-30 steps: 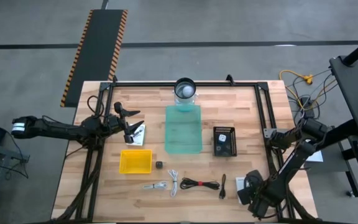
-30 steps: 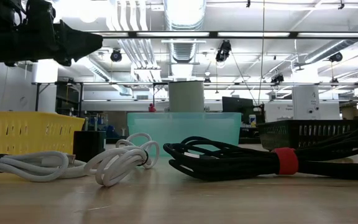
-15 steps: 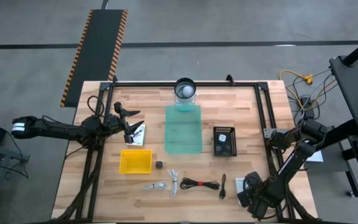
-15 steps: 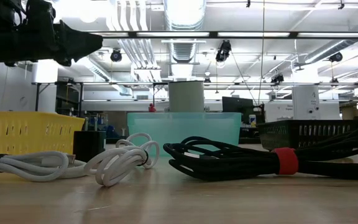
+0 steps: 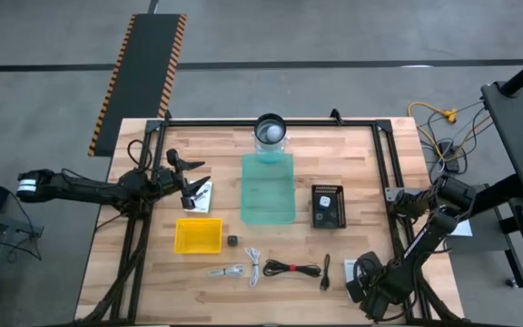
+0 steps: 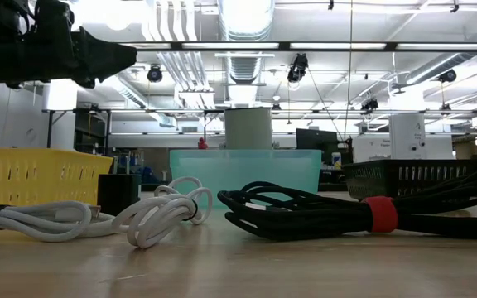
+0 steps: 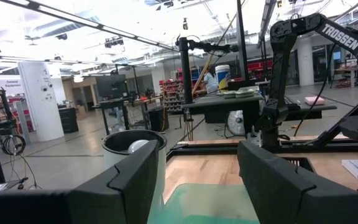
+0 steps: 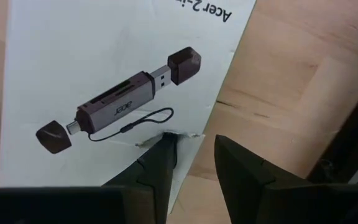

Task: Pick and place items into bin
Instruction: Put the right card reader box into the yellow bin

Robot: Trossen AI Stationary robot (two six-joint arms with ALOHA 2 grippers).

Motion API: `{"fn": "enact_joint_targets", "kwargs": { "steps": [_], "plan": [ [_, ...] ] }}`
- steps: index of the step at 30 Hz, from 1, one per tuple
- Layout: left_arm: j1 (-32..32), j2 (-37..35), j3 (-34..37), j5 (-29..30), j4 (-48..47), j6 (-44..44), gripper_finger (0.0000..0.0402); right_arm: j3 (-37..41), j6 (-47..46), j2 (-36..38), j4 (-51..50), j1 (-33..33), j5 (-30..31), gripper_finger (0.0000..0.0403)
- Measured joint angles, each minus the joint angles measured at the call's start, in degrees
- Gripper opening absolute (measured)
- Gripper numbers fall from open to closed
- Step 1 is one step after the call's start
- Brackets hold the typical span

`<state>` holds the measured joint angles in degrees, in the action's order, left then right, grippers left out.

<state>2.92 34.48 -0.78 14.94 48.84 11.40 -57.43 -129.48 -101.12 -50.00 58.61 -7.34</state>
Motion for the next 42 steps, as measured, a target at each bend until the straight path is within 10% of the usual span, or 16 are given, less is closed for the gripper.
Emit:
{"fn": "enact_joint_targets", "kwargs": {
  "steps": [23,42],
  "plan": [
    [0.02,0.00,0.00,-0.01,0.04,0.02,0.0206,-0.13,6.12,0.27,3.47,0.01,0.60,0.0010],
    [0.00,0.00,0.00,-0.02,0.30,0.02,0.0206,-2.84,10.18,1.16,-2.40,-0.04,19.61,0.0009]
  ]
}}
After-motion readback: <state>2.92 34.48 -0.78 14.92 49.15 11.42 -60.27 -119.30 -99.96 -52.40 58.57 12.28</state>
